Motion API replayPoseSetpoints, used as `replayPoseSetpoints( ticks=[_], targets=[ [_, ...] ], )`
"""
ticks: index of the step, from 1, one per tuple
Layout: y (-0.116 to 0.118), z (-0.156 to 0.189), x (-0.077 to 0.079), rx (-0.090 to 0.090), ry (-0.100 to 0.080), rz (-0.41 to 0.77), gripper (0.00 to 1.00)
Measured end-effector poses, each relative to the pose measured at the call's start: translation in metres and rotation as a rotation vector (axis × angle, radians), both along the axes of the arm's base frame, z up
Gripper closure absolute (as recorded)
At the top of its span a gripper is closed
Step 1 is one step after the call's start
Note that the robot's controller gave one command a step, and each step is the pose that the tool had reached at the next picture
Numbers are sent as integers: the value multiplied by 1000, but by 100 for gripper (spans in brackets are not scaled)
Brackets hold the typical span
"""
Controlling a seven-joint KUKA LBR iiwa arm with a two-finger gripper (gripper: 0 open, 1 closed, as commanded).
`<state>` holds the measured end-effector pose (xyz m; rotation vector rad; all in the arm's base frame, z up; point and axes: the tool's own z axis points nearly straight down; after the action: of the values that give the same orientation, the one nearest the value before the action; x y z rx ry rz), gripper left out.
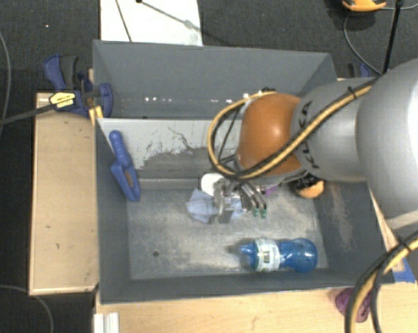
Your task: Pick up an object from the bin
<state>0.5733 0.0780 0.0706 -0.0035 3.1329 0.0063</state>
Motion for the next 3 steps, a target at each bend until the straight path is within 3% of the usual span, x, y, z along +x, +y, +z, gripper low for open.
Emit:
replayPoseSetpoints(
  ticks=[3],
  targets=[
    [-3,-1,15,1,7,34,100]
  ],
)
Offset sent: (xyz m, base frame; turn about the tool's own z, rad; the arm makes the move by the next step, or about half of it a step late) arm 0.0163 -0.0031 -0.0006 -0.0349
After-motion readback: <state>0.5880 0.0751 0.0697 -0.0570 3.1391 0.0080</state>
